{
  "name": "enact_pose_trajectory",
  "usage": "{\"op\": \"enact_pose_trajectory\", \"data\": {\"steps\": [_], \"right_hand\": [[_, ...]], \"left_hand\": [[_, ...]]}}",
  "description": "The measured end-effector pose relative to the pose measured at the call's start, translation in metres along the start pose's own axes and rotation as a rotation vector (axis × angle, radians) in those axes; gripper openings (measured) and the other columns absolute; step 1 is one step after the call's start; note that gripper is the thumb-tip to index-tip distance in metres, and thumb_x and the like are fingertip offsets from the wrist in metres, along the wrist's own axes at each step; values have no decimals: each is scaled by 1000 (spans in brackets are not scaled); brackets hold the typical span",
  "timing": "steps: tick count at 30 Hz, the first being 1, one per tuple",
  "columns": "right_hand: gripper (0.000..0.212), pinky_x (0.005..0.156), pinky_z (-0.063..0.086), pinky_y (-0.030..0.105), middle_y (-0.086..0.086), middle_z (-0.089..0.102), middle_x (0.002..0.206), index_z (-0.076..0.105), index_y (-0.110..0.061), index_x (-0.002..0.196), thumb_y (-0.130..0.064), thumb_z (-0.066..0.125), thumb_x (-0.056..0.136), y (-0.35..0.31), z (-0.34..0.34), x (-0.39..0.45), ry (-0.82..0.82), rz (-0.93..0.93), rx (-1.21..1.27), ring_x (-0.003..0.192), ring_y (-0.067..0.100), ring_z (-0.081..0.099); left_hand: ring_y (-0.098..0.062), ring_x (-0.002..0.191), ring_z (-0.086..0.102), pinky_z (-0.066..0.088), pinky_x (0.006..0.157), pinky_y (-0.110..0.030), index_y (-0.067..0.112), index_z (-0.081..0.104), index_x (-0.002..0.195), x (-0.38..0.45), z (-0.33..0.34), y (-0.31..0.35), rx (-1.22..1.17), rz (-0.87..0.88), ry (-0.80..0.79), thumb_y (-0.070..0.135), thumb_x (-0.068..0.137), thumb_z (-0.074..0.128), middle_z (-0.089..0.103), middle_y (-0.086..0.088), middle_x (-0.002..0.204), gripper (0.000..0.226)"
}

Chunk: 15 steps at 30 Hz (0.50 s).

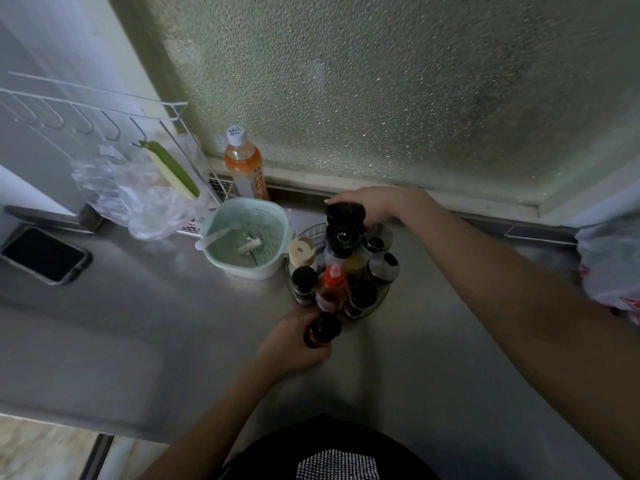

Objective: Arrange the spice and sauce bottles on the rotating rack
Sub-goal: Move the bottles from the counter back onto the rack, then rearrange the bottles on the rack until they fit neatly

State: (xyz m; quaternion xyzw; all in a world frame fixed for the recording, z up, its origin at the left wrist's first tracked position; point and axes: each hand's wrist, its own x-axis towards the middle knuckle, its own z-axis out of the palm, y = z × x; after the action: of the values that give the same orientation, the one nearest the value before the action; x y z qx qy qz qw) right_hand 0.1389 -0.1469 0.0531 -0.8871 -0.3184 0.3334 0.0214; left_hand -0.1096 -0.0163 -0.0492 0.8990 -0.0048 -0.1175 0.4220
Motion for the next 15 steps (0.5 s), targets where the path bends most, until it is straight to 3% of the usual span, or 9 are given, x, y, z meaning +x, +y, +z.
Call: {"op": "enact_pose_trajectory", "data": {"steps": [3,6,9,12,15], "right_hand": [[88,89,45,35,5,38,147,27,-49,139,6,53,76,-5,-4,7,-61,-53,-22,123,28,47],[81,83,50,38,7,46,137,29,-47,136,2,55,77,-10,-4,10,-74,-64,-54,112,29,53],[66,85,52,48,9,56,120,37,-44,122,-3,59,76,-12,2,15,30,-82,-63,100,31,58],[45,86,49,48,9,60,112,45,-35,113,-7,59,81,-15,11,16,181,-120,-43,96,31,57],[40,86,46,41,11,60,111,49,-27,116,-8,60,83,-14,12,9,270,-130,24,98,28,56]], "left_hand": [[-14,73,59,51,67,-34,19,61,81,3,2,-2,-10,-7,-13,34,62,64,65,0,81,25],[-13,72,60,52,66,-35,20,60,81,7,3,-1,-36,-16,-40,37,61,64,65,1,80,27],[-14,70,59,52,64,-35,19,59,80,9,4,4,-52,-21,-41,39,59,62,64,1,79,29],[-16,74,61,52,67,-36,18,60,83,10,1,7,-52,-35,-41,40,59,62,66,-1,83,33],[-16,76,63,53,68,-38,18,61,85,9,0,6,-41,-36,-32,40,62,64,68,-2,84,32]]}}
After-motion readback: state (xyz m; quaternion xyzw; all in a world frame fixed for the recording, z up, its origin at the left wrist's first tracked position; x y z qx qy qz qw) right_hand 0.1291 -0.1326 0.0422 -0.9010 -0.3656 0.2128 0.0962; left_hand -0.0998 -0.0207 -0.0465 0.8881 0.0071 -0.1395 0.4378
